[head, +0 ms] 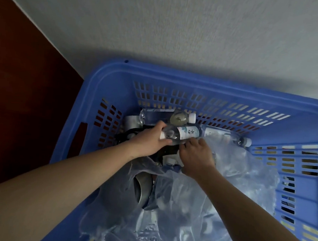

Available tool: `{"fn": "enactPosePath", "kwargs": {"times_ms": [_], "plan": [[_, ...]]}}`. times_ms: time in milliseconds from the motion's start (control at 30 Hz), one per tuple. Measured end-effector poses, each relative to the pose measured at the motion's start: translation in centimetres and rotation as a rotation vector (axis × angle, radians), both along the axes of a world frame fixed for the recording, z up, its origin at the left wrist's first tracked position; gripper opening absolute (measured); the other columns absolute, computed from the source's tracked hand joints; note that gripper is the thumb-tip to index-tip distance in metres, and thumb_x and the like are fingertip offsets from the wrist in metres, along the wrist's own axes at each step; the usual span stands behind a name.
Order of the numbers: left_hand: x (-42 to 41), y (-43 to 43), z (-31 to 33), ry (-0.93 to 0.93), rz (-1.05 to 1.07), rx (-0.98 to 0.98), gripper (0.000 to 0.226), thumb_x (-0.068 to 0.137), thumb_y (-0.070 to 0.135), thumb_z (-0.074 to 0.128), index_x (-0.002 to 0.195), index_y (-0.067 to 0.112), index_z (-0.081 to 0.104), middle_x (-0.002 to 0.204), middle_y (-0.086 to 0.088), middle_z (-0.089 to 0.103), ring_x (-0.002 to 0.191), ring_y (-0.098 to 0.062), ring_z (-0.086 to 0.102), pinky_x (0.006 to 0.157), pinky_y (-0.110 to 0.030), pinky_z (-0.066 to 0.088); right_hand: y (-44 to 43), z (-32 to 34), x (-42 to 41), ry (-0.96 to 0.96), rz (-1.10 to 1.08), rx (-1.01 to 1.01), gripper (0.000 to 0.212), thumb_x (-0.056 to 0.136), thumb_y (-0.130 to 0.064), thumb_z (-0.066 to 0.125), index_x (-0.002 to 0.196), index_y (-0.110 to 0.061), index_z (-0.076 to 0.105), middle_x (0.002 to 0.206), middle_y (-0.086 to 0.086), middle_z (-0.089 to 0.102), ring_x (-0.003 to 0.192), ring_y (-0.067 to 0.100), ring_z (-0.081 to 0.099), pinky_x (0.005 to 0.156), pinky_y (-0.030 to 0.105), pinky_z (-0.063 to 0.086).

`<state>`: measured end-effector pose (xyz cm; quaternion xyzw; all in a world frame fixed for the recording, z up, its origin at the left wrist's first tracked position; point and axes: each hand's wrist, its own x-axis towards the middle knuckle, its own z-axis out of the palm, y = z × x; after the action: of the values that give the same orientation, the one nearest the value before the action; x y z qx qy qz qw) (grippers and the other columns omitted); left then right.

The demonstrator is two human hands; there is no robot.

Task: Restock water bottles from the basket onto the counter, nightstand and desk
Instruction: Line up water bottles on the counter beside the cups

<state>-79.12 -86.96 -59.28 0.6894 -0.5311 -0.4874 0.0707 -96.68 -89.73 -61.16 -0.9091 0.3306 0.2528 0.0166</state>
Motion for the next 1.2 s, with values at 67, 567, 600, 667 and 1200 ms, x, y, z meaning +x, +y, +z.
{"fn": "enactPosePath", "kwargs": {"times_ms": [67,567,600,667,1200], "plan": [[0.2,-0.1,0.8,0.026,0.084,-0.041,0.045,0.094,0.046,0.056,0.13,0.022,0.043,0.096,0.007,0.057,0.083,-0.012,0.055,0.061,-0.022,0.039,0.3,0.7,-0.1,-0.018,0.068,-0.03,0.068,0.08,-0.053,0.066,0.128,-0.007,0.052,0.124,0.012,0.058,0.119,0.028,0.049,0.1,0.04,0.034],[2.7,0.3,3.8,-0.097,0.284,-0.299,0.029,0.08,0.048,0.071,0.095,0.023,0.068,0.085,0.008,0.07,0.079,-0.009,0.065,0.072,-0.036,0.056,-1.8,5.6,-2.2,-0.657,-0.686,0.131,0.049,0.074,-0.045,0.06,0.117,-0.024,0.051,0.106,0.011,0.059,0.094,0.037,0.061,0.073,0.034,0.04],[2.8,0.4,3.7,-0.094,0.287,-0.302,0.03,0.079,0.047,0.072,0.095,0.022,0.068,0.085,0.008,0.07,0.078,-0.008,0.065,0.071,-0.034,0.056,-2.1,5.7,-2.3,-0.531,-0.664,0.171,0.051,0.075,-0.046,0.062,0.118,-0.023,0.047,0.109,0.011,0.057,0.098,0.036,0.06,0.074,0.035,0.039],[2.8,0.6,3.6,-0.075,0.29,-0.305,0.031,0.079,0.046,0.073,0.098,0.022,0.069,0.087,0.01,0.07,0.078,-0.005,0.064,0.069,-0.029,0.055,-2.3,5.8,-1.7,-0.235,-0.573,0.211,0.063,0.074,-0.056,0.063,0.123,-0.021,0.042,0.119,0.011,0.052,0.108,0.034,0.057,0.079,0.038,0.042],[1.6,1.9,1.7,0.184,0.453,-0.241,0.042,0.069,0.024,0.087,0.104,0.019,0.063,0.117,-0.012,0.057,0.114,-0.023,0.054,0.101,-0.04,0.047,-1.4,3.7,1.6,0.171,-0.57,0.272,0.055,0.074,-0.045,0.069,0.122,-0.022,0.052,0.102,0.0,0.062,0.098,0.023,0.063,0.069,0.029,0.039]]}}
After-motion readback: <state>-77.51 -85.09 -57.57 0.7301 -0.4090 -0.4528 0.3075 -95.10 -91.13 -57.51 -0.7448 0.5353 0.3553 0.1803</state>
